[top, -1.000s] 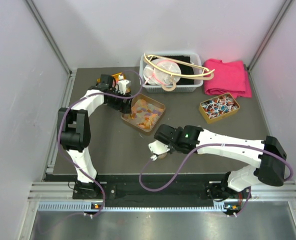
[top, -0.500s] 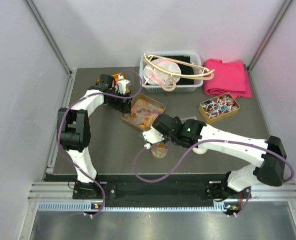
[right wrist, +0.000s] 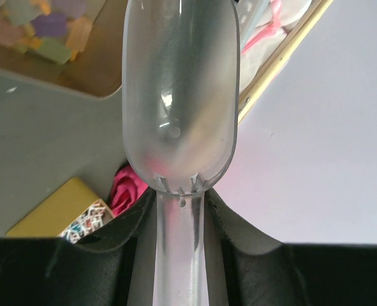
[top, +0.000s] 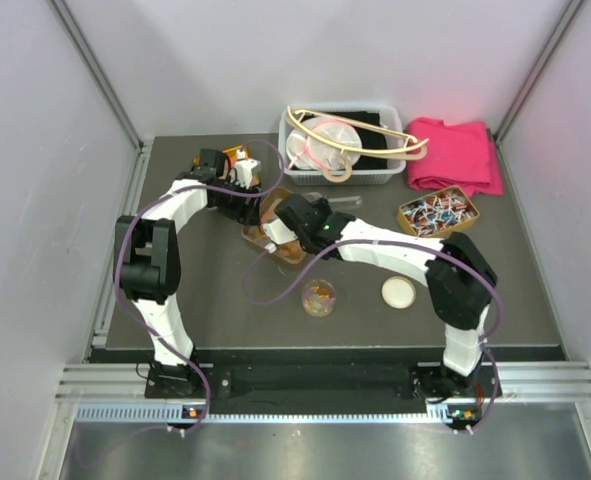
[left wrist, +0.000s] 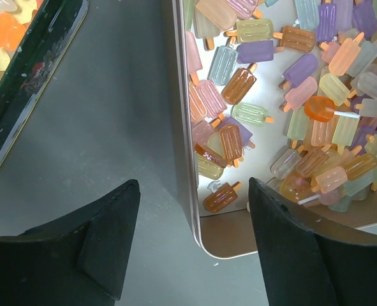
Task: Pack the candies
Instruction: Place the fake candies in the packing bottle, then scoop the fake candies from the storage box.
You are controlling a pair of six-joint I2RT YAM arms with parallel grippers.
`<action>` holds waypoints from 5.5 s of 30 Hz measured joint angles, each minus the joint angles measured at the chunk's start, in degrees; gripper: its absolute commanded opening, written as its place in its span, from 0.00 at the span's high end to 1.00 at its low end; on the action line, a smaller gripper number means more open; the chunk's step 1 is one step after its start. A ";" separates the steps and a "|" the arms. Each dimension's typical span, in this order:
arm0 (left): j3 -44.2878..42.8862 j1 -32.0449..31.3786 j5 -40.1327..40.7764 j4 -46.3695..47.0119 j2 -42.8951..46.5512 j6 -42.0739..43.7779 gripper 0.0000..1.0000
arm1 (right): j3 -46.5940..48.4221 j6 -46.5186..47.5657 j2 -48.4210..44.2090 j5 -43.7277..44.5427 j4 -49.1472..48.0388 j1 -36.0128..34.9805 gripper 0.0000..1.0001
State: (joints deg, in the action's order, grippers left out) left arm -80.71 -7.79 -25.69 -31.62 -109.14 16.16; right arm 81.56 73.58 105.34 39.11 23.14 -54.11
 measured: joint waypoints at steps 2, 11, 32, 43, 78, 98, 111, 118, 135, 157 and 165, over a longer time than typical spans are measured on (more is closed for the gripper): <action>0.00 0.00 -0.04 0.15 0.00 0.02 0.34 | 2.12 1.49 2.93 0.66 -1.31 0.46 1.00; 0.02 0.07 -0.28 0.48 0.00 0.24 0.47 | 6.88 5.51 11.67 1.90 -2.40 2.12 1.00; 1.31 0.15 -2.08 1.38 -0.11 0.28 0.50 | 8.50 7.67 17.09 3.76 -6.01 3.17 1.00; -0.98 0.26 -7.19 1.01 -0.11 -0.17 0.41 | 8.04 -5.88 8.31 -4.13 -3.17 3.17 1.00; -3.34 0.37 -18.21 2.47 -0.09 -3.10 0.43 | 2.60 -17.79 -0.20 -10.95 0.07 -2.80 1.00; -2.21 0.55 -16.55 3.02 0.90 -2.73 0.41 | 4.46 -19.71 -3.32 -11.56 5.27 -4.68 1.00; 2.58 2.64 -11.37 3.78 0.90 -0.46 0.44 | 0.74 -13.44 -3.74 -8.76 2.67 0.52 1.00; 5.31 1.97 -8.00 5.33 0.90 0.50 0.55 | 2.01 -10.12 2.95 -7.69 1.55 1.81 1.00; 5.90 0.74 -6.12 7.72 0.90 0.50 0.69 | 6.23 -1.22 13.31 -2.14 -4.00 2.49 1.00; 5.90 0.31 -5.73 7.72 0.92 0.48 0.73 | 2.40 3.76 11.15 -7.48 -7.08 1.55 1.00; 5.86 0.24 -5.27 7.69 0.90 0.28 0.85 | 1.29 3.37 7.91 -14.03 -2.51 1.29 1.00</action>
State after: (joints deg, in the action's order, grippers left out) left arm -74.85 -7.55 -30.96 -23.92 -108.25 16.45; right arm 82.85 76.95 113.25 25.08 20.62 -52.82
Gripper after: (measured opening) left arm 0.222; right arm 0.288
